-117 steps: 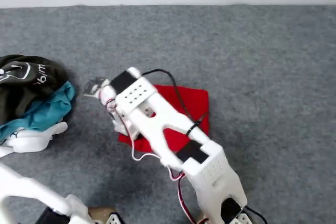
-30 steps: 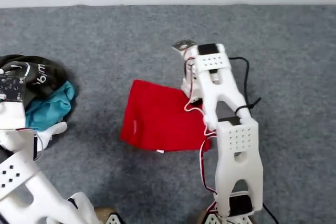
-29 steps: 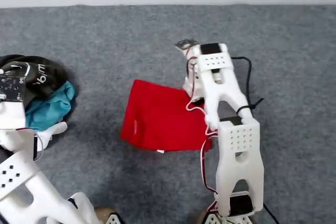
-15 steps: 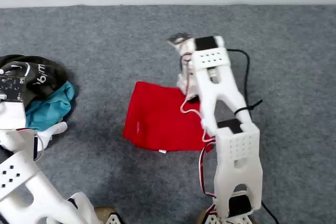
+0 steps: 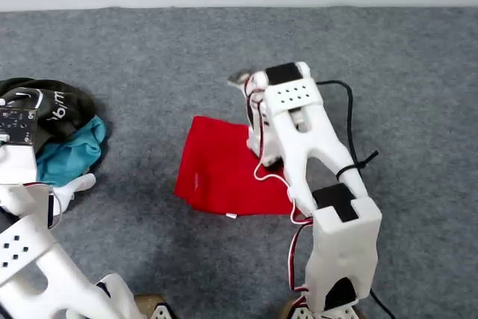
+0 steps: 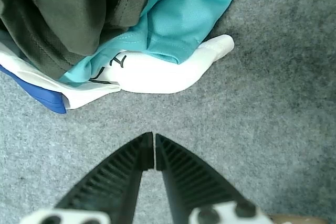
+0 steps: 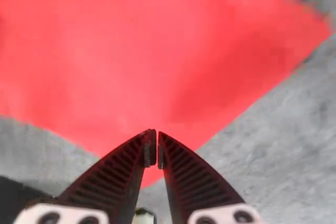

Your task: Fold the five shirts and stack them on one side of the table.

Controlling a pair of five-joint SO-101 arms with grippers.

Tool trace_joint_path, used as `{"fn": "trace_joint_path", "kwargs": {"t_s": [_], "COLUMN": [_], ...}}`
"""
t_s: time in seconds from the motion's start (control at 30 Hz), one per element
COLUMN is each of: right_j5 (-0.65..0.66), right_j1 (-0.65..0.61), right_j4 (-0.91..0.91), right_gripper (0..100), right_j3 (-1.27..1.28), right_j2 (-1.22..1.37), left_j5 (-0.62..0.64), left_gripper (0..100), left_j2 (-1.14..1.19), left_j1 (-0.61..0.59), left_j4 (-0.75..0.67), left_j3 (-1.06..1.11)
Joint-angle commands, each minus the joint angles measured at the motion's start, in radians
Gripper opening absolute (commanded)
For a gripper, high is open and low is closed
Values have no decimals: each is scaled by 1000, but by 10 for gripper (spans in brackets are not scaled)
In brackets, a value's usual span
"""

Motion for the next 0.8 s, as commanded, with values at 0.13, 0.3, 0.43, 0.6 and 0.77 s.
{"fn": "trace_joint_path", "kwargs": {"t_s": [0.13, 0.3, 0.43, 0.6, 0.77], "right_j5": [0, -2, -9, -11, -78], "right_j1": [76, 125, 51, -104, -283], "right_j4": [-143, -191, -140, -91, -108], "right_gripper": [9, 9, 9, 9, 9], "right_j3": [193, 224, 164, 64, 18], "right_j2": [-27, -31, -113, -193, -180], "left_j5": [8, 8, 8, 8, 8], "left_gripper": [15, 15, 15, 15, 15], "left_j2": [-21, -21, -21, -21, -21], "left_j1": [0, 0, 0, 0, 0], "left_j4": [-18, -18, -18, -15, -17], "left_j3": [-5, -5, -5, -5, 4]}}
